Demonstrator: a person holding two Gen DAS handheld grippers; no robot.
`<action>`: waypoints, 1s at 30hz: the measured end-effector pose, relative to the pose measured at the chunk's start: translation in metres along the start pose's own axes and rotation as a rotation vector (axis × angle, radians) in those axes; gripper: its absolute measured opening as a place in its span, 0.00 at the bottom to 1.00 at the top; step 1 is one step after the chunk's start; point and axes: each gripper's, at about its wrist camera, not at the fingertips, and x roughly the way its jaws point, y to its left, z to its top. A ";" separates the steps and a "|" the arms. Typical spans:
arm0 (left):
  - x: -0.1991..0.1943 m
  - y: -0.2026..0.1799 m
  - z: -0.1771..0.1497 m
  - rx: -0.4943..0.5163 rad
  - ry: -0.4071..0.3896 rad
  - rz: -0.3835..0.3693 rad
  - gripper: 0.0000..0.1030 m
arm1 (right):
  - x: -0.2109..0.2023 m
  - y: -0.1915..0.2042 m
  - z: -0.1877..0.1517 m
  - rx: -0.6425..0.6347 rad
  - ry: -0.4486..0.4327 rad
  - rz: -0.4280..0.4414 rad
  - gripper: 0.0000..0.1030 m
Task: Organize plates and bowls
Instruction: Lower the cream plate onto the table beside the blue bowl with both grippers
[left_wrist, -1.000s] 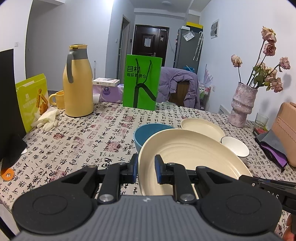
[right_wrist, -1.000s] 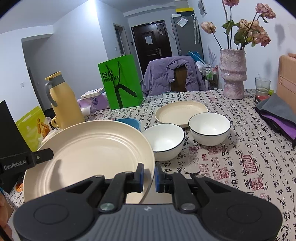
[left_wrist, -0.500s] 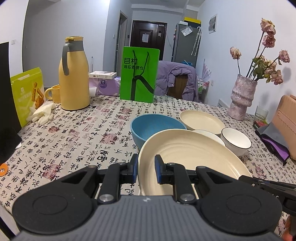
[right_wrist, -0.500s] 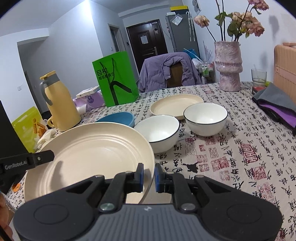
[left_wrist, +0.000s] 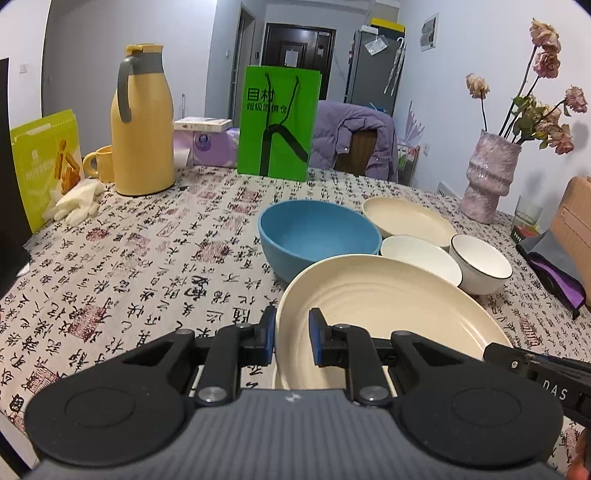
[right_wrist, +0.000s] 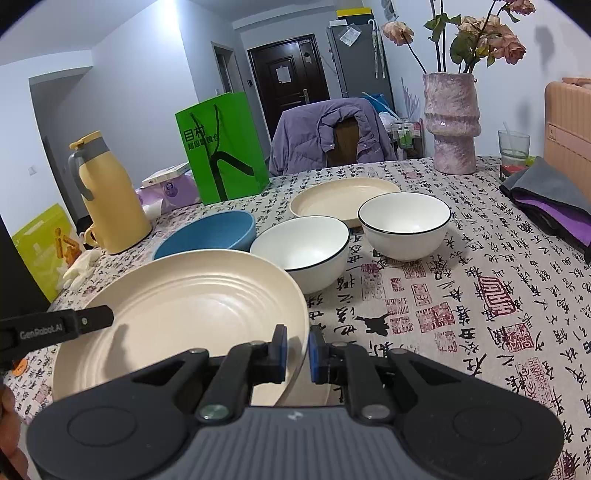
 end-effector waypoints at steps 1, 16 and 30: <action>0.002 0.000 -0.001 0.000 0.005 0.000 0.18 | 0.001 0.000 -0.001 0.000 0.001 -0.002 0.12; 0.022 0.002 -0.012 -0.002 0.053 -0.007 0.18 | 0.017 -0.001 -0.011 -0.014 0.028 -0.026 0.12; 0.033 -0.006 -0.026 0.063 0.052 0.041 0.18 | 0.024 0.002 -0.022 -0.068 0.027 -0.056 0.12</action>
